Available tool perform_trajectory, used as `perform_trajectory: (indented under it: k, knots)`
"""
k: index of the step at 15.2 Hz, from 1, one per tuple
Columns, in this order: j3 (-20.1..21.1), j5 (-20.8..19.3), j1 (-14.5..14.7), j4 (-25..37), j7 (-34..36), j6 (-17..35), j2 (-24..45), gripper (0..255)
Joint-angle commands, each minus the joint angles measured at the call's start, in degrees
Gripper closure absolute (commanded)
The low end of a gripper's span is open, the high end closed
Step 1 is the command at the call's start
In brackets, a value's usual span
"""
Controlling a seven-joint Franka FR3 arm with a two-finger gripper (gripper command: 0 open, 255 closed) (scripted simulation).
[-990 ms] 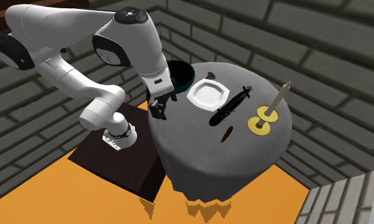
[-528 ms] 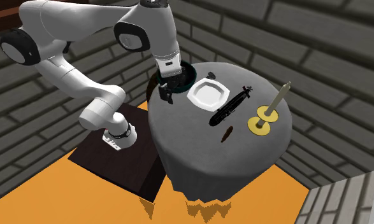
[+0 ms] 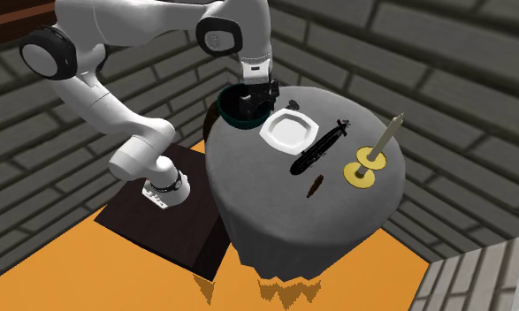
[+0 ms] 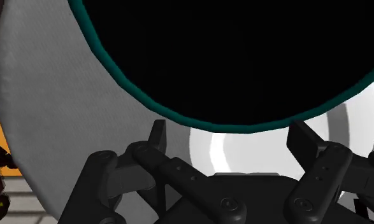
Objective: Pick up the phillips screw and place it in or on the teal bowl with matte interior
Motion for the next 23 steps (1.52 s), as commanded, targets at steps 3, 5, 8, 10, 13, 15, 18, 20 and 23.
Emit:
perform_trajectory:
  k: [3,5,8,10,13,15,18,20,23]
  knots:
    - [8.38,-1.54,-3.18,6.28,12.60,0.48,7.36,0]
    - [12.93,-3.49,-5.15,10.11,19.22,0.49,11.98,0]
    - [20.45,-8.67,-8.27,16.74,30.27,-0.06,20.72,0]
    - [25.80,-14.43,-9.80,21.86,38.86,-1.17,28.46,0]
    - [30.01,-24.01,-7.93,28.92,50.18,-4.10,40.06,0]
    - [29.12,-23.76,-7.52,27.24,50.03,-2.49,39.73,0]
    - [28.91,-23.73,-7.81,24.85,50.03,-0.15,39.57,0]
    - [28.76,-23.87,-8.01,22.92,50.13,1.81,39.60,0]
    - [28.77,-23.87,-8.02,22.92,50.13,1.81,39.60,0]
